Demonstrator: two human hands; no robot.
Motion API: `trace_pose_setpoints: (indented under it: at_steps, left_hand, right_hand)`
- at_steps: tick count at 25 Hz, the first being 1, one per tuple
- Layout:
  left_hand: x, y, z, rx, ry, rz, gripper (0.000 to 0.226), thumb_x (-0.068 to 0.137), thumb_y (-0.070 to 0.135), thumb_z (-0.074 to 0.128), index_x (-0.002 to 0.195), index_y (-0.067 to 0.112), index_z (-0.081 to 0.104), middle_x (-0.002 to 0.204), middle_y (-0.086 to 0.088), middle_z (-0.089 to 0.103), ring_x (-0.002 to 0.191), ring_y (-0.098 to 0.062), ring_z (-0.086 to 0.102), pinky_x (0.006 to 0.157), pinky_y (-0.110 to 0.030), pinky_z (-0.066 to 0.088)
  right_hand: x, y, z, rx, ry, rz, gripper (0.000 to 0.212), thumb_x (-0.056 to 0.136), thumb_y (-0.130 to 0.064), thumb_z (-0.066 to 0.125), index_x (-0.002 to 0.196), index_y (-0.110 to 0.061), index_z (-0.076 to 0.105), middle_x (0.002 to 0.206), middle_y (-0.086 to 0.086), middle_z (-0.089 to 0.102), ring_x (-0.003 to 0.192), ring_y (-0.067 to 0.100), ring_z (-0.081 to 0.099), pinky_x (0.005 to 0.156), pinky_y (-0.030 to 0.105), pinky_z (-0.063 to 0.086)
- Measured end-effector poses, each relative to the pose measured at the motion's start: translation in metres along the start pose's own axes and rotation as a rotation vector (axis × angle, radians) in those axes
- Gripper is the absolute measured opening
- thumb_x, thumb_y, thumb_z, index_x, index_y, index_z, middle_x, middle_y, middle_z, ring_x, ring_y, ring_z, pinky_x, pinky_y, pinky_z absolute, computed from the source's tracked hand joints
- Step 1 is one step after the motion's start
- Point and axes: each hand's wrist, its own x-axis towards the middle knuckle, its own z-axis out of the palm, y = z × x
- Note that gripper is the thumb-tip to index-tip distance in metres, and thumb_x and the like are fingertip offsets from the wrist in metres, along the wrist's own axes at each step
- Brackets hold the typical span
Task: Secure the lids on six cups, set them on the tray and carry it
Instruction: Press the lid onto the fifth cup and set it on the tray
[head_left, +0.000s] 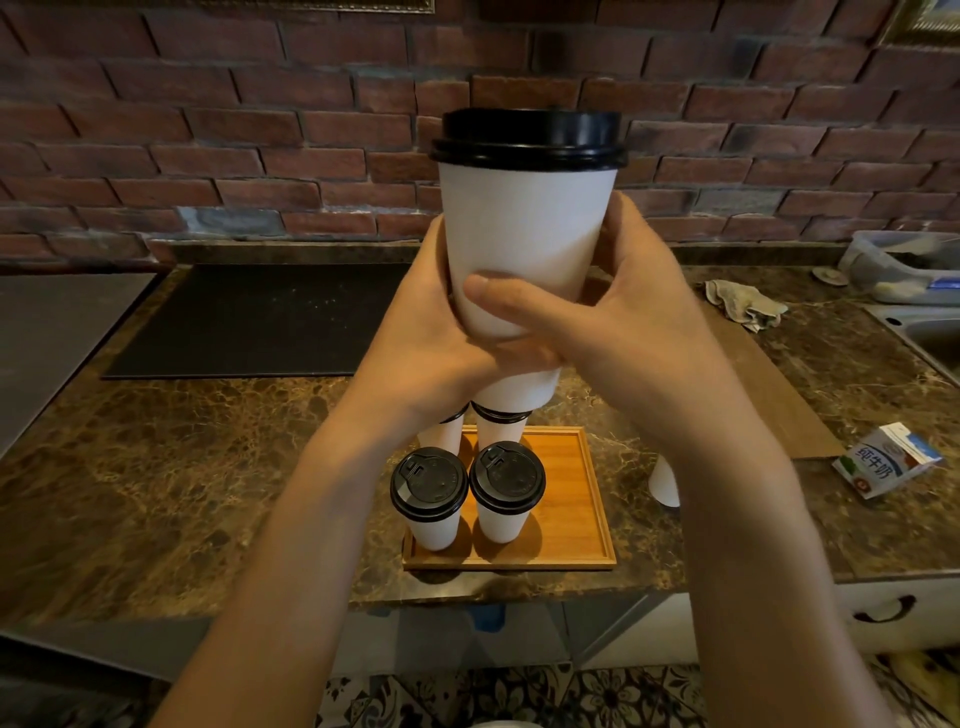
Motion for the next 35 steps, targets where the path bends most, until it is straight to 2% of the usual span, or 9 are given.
trace_pose_setpoints:
  at_steps: [4,8,12,16,20,23,25,30,35]
  left_hand:
    - [0.001,-0.007,-0.002,-0.006,0.007,-0.024,0.075,0.060,0.002,0.084,0.112,0.039,0.043,0.106,0.019,0.060,0.099,0.012,0.059,0.073,-0.004,0.047]
    - [0.002,-0.009,-0.004,0.013,0.002,-0.036,0.080,0.059,0.000,0.085,0.111,0.042,0.042,0.102,0.024,0.060,0.097,0.017,0.058,0.070,-0.002,0.046]
    - [0.002,-0.004,-0.010,0.039,-0.051,-0.035,0.084,0.062,-0.002,0.081,0.120,0.039,0.036,0.111,0.020,0.055,0.101,0.018,0.055,0.072,-0.001,0.045]
    - [-0.002,0.001,-0.013,-0.022,-0.115,-0.053,0.077,0.057,0.012,0.080,0.115,0.043,0.040,0.108,0.024,0.061,0.105,0.008,0.059,0.076,-0.008,0.049]
    - [-0.003,0.005,-0.019,-0.087,-0.210,-0.062,0.075,0.060,0.025,0.082,0.123,0.040,0.043,0.114,0.018,0.064,0.110,-0.005,0.060,0.081,-0.016,0.051]
    - [-0.004,0.006,-0.021,-0.124,-0.274,-0.078,0.070,0.065,0.025,0.076,0.124,0.039,0.041,0.111,0.024,0.063,0.109,-0.002,0.060,0.079,-0.014,0.051]
    - [-0.004,0.005,-0.019,-0.119,-0.285,-0.080,0.068,0.066,0.024,0.076,0.123,0.038,0.041,0.110,0.026,0.063,0.108,-0.001,0.060,0.078,-0.013,0.051]
    - [-0.003,0.003,-0.019,-0.102,-0.268,-0.077,0.072,0.062,0.027,0.079,0.123,0.040,0.042,0.111,0.025,0.062,0.109,-0.003,0.060,0.078,-0.015,0.052]
    - [-0.004,-0.001,-0.017,-0.094,-0.219,-0.076,0.074,0.058,0.028,0.082,0.122,0.039,0.045,0.112,0.021,0.063,0.109,-0.006,0.061,0.079,-0.018,0.053]
  right_hand:
    - [-0.004,0.003,0.009,-0.077,0.061,0.000,0.090,0.066,-0.049,0.081,0.142,-0.027,0.038,0.121,-0.016,0.056,0.109,0.003,0.056,0.088,0.034,0.056]
    - [-0.004,0.003,0.009,-0.044,0.080,-0.014,0.086,0.067,-0.046,0.084,0.140,-0.027,0.042,0.120,-0.016,0.057,0.107,-0.002,0.056,0.087,0.030,0.056]
    - [-0.002,0.003,0.004,0.017,0.046,-0.032,0.085,0.068,-0.039,0.086,0.140,-0.024,0.044,0.125,-0.011,0.059,0.112,0.002,0.057,0.089,0.032,0.056]
    - [-0.001,0.005,-0.003,0.070,-0.023,-0.048,0.082,0.070,-0.033,0.086,0.139,-0.022,0.045,0.127,-0.009,0.060,0.117,0.007,0.058,0.091,0.036,0.056]
    - [0.001,0.008,-0.009,0.160,-0.073,-0.036,0.074,0.066,-0.032,0.083,0.132,-0.022,0.051,0.118,-0.008,0.066,0.111,0.008,0.063,0.090,0.035,0.057]
    - [0.002,0.011,-0.014,0.245,-0.141,-0.011,0.068,0.068,-0.026,0.083,0.129,-0.020,0.053,0.116,-0.003,0.068,0.109,0.014,0.066,0.089,0.039,0.058]
    - [0.001,0.013,-0.015,0.265,-0.176,-0.005,0.072,0.066,-0.029,0.083,0.130,-0.019,0.052,0.119,-0.001,0.068,0.111,0.016,0.065,0.090,0.039,0.057]
    - [0.001,0.016,-0.014,0.278,-0.202,0.008,0.075,0.064,-0.034,0.079,0.132,-0.018,0.051,0.118,-0.002,0.067,0.111,0.017,0.065,0.088,0.037,0.057]
    - [0.002,0.016,-0.013,0.227,-0.212,0.032,0.077,0.062,-0.036,0.081,0.131,-0.020,0.052,0.120,-0.002,0.067,0.112,0.016,0.065,0.093,0.042,0.056]
